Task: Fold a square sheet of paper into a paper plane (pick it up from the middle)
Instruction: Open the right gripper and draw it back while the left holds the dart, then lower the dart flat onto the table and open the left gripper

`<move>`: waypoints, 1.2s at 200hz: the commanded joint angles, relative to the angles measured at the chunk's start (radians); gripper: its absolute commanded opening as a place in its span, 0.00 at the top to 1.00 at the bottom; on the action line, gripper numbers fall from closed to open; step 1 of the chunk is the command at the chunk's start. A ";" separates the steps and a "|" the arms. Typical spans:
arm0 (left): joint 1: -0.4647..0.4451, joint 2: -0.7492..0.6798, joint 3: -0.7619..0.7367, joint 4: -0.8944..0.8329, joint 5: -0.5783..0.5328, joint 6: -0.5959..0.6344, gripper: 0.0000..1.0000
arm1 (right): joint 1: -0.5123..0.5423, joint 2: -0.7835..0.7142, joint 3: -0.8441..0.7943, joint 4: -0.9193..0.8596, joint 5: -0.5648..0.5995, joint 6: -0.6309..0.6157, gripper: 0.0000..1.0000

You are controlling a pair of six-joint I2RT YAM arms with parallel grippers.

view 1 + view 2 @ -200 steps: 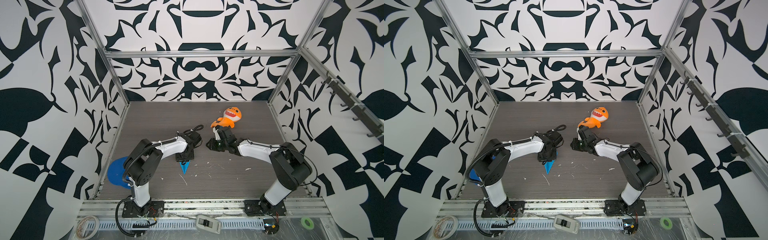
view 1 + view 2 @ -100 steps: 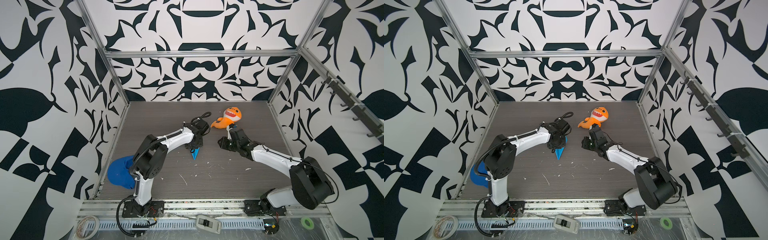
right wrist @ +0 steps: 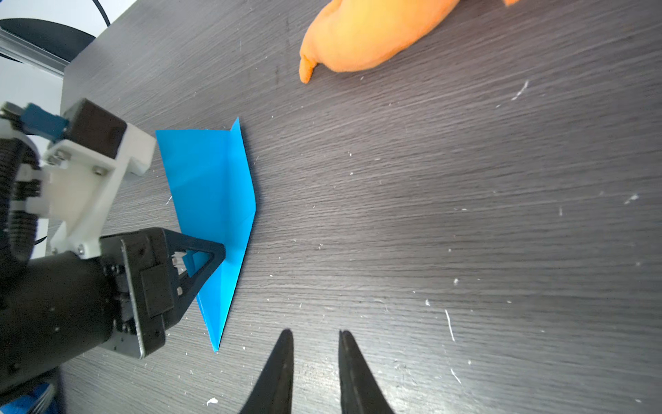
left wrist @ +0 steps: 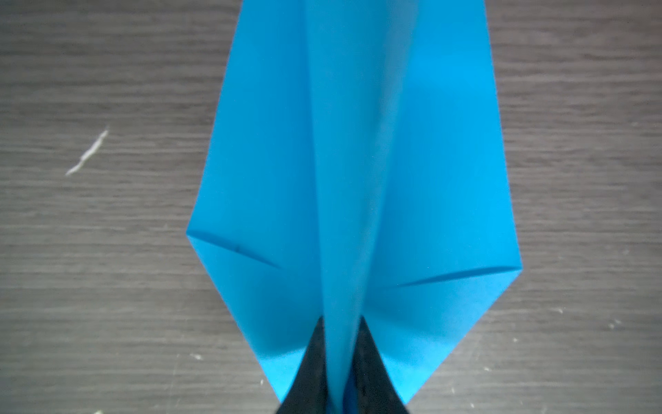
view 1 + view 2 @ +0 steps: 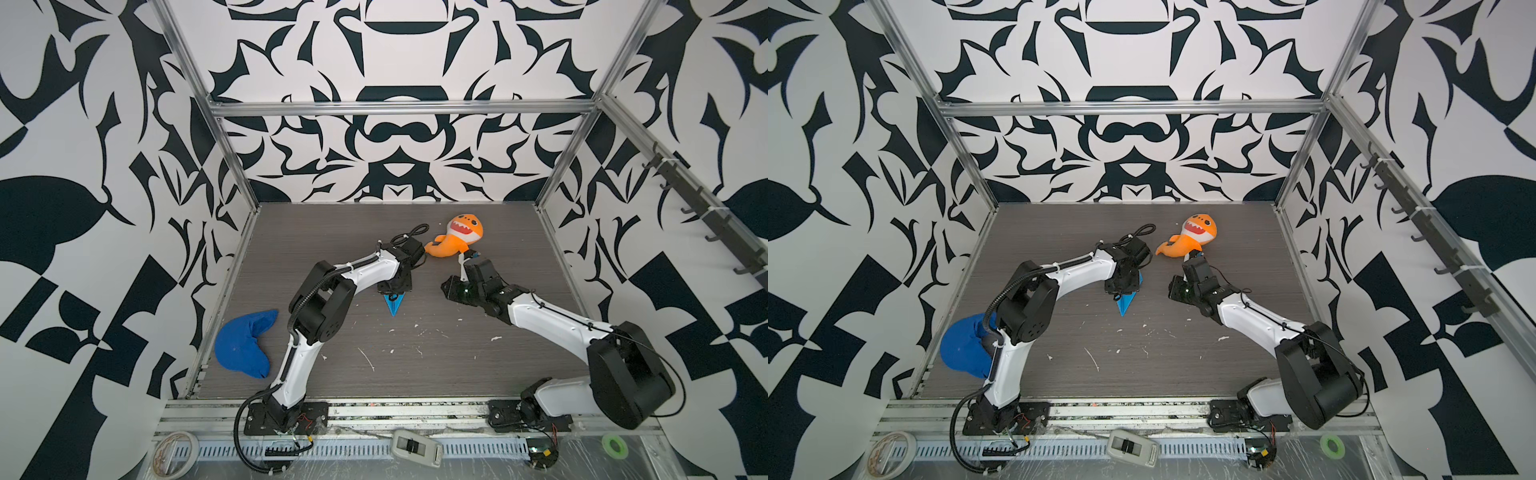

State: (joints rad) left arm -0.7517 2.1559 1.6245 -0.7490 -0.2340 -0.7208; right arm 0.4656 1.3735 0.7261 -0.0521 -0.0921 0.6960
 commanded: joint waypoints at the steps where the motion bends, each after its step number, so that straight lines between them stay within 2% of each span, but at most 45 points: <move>1: 0.008 0.042 0.011 -0.056 0.010 -0.009 0.84 | -0.008 -0.009 -0.007 0.011 0.002 -0.017 0.74; 37: 0.009 0.027 0.003 -0.056 0.024 -0.017 0.83 | -0.015 -0.012 -0.001 0.009 -0.001 -0.021 0.73; 61: 0.009 -0.048 0.025 -0.061 0.018 -0.009 0.79 | -0.019 -0.023 0.022 -0.017 0.013 -0.035 0.72; 67: 0.009 -0.076 0.027 -0.061 0.017 -0.004 0.76 | -0.020 -0.027 0.030 -0.027 0.020 -0.041 0.71; 79: 0.009 -0.135 0.027 -0.087 0.009 0.004 0.63 | -0.021 -0.038 0.048 -0.052 0.040 -0.052 0.66; 92: 0.011 -0.204 0.017 -0.090 -0.010 0.011 0.51 | -0.024 -0.053 0.072 -0.086 0.075 -0.072 0.51; 113: 0.017 -0.318 -0.038 -0.070 -0.039 0.020 0.39 | -0.028 -0.080 0.118 -0.143 0.128 -0.122 0.40; 131: 0.036 -0.422 -0.100 -0.036 -0.057 0.032 0.32 | -0.033 -0.108 0.160 -0.198 0.194 -0.173 0.31; 151: 0.074 -0.562 -0.216 0.037 -0.095 0.059 0.24 | -0.038 -0.153 0.185 -0.236 0.275 -0.242 0.19; 168: 0.127 -0.701 -0.350 0.131 -0.159 0.089 0.16 | -0.046 -0.205 0.184 -0.252 0.415 -0.308 0.05; 175: 0.155 -0.764 -0.411 0.172 -0.202 0.101 0.08 | -0.052 -0.224 0.180 -0.253 0.457 -0.329 0.02; 185: 0.198 -0.855 -0.512 0.241 -0.254 0.120 0.00 | -0.064 -0.258 0.164 -0.247 0.514 -0.363 0.01; 208: 0.320 -1.061 -0.745 0.427 -0.355 0.159 0.00 | -0.087 -0.332 0.063 -0.146 0.699 -0.419 0.01; 240: 0.498 -1.272 -1.040 0.692 -0.439 0.202 0.01 | -0.139 -0.403 -0.150 0.105 0.754 -0.531 0.01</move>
State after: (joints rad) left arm -0.3428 0.9821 0.7403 -0.3088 -0.5568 -0.5770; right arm 0.3614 0.9955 0.6994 -0.1261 0.5323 0.2768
